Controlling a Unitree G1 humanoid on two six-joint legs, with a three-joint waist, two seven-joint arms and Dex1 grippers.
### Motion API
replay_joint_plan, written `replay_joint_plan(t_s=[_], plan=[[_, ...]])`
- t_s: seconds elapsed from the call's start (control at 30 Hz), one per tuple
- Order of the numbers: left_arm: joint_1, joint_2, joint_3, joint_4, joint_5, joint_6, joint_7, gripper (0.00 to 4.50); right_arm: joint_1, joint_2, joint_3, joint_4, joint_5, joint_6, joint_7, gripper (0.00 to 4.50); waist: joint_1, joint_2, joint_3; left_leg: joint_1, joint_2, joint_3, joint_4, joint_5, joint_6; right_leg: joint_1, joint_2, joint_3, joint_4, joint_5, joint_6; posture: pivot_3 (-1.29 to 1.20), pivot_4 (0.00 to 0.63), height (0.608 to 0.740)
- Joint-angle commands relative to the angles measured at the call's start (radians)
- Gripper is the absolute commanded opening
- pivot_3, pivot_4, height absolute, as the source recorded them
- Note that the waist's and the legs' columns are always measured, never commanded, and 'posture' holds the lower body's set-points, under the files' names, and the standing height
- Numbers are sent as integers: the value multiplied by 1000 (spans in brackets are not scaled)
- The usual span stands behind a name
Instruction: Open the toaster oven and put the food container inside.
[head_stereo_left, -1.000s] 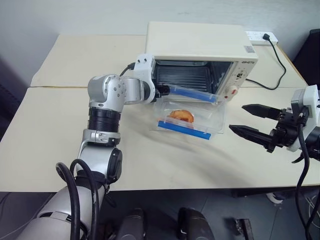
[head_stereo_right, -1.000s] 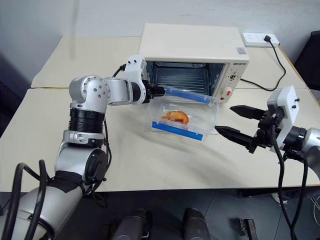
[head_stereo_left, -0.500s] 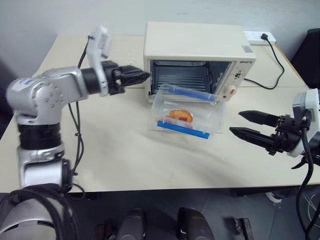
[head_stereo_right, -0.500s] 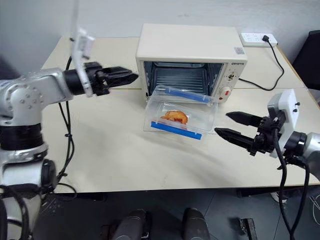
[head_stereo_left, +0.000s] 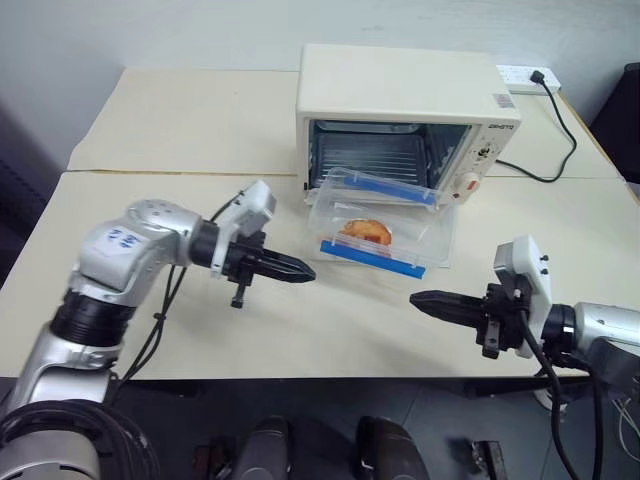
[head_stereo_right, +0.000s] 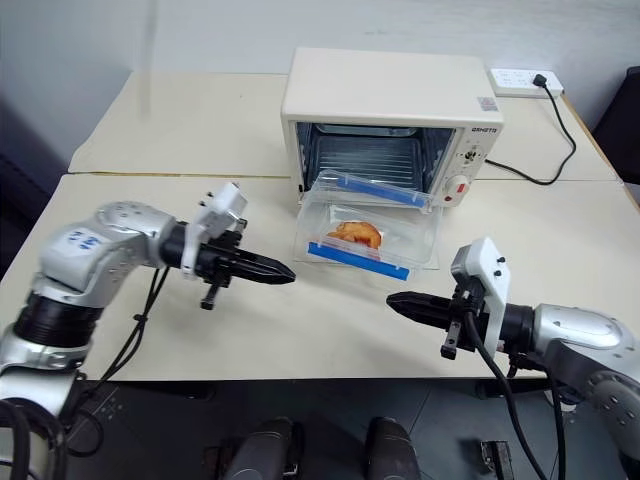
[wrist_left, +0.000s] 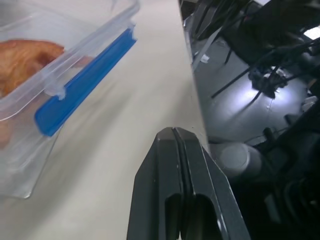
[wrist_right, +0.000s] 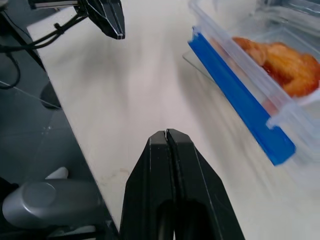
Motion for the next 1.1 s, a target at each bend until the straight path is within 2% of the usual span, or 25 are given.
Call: replay_joint_plan(t_s=[0.03,0.2,0.37,0.5,0.73,0.83,0.97,1.1], plan=[[-70,-78,-18,98,70,-78,22,0,-87,0,70,95,-103,-73,56,38,-2,0,0,0,0,0,0,0,0,0,0,0,0,0,0,0,150,740],[-129,-189,-49,223,160,-155,45,0,-252,2,184,288,-260,-161,138,38,-9,0,0,-1,0,0,0,0,1,-1,0,0,0,0,0,0,150,740],[-162,-252,-38,288,203,-185,63,0,-393,41,251,456,-368,-227,183,38,-13,0,0,-1,0,0,-1,1,1,-2,0,-1,0,0,0,0,150,740],[-165,-268,-26,300,220,-193,68,0,-449,74,275,515,-418,-260,213,38,-13,0,0,-1,0,0,-1,1,1,-2,0,-1,1,0,0,0,150,740],[-213,-314,21,439,288,-263,181,0,-506,149,285,557,-478,-300,204,38,-10,0,0,-1,0,0,0,1,0,-2,0,-2,1,0,0,0,150,740],[-253,-354,42,536,332,-340,261,0,-568,210,278,634,-533,-340,131,38,-11,0,0,-2,0,0,1,1,0,-1,0,-2,1,0,1,0,150,740],[-358,-437,130,749,366,-459,465,0,-635,287,263,739,-607,-408,36,38,-11,0,0,-2,0,0,2,1,0,-1,0,-2,2,0,1,0,150,740],[-417,-472,185,858,365,-511,522,0,-669,336,246,804,-667,-475,-56,38,-15,0,0,-2,0,-1,0,1,0,-3,-1,-3,2,0,1,0,150,740]])
